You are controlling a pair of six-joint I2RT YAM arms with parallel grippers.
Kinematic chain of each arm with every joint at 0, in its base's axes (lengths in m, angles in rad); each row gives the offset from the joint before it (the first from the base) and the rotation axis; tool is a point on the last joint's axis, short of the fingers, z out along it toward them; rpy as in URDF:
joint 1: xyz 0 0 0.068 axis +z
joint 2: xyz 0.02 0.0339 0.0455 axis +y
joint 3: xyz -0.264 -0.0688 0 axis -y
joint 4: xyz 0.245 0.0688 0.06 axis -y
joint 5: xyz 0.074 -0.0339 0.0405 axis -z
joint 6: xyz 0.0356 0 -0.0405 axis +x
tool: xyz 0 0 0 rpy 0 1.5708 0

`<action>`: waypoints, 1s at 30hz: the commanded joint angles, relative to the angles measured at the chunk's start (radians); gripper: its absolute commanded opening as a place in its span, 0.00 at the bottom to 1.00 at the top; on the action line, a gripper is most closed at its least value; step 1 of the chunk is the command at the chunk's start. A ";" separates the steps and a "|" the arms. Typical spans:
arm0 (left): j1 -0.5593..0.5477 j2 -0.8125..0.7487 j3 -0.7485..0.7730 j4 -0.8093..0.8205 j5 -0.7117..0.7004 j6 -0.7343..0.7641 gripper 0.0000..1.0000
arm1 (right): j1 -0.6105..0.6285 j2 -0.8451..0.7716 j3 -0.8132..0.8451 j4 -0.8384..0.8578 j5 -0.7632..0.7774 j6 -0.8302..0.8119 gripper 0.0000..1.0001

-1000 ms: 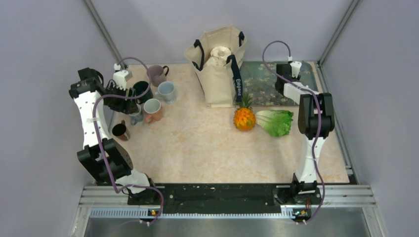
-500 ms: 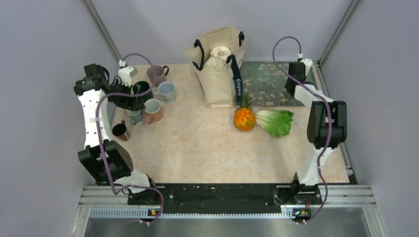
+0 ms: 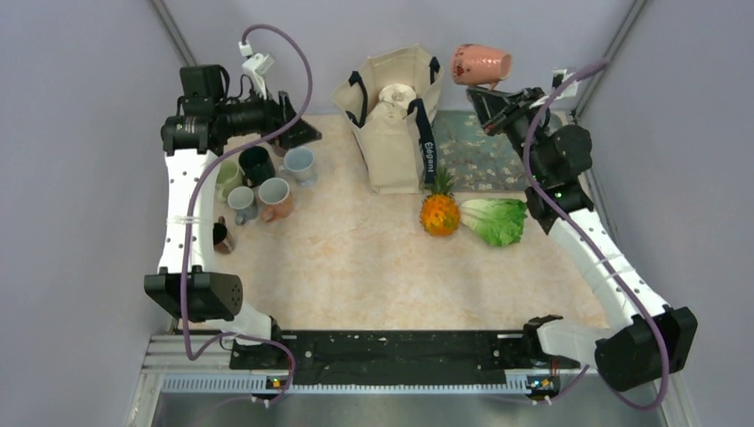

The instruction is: Turn the mug right side up

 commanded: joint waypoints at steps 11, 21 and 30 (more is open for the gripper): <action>-0.266 0.001 -0.006 0.715 0.269 -0.804 0.95 | 0.274 0.028 -0.098 0.443 -0.127 0.291 0.00; -0.302 0.035 0.008 0.707 0.210 -0.778 0.86 | 0.349 0.128 -0.071 0.498 -0.177 0.359 0.00; -0.334 0.067 0.022 0.698 0.207 -0.747 0.66 | 0.402 0.241 -0.019 0.533 -0.215 0.408 0.00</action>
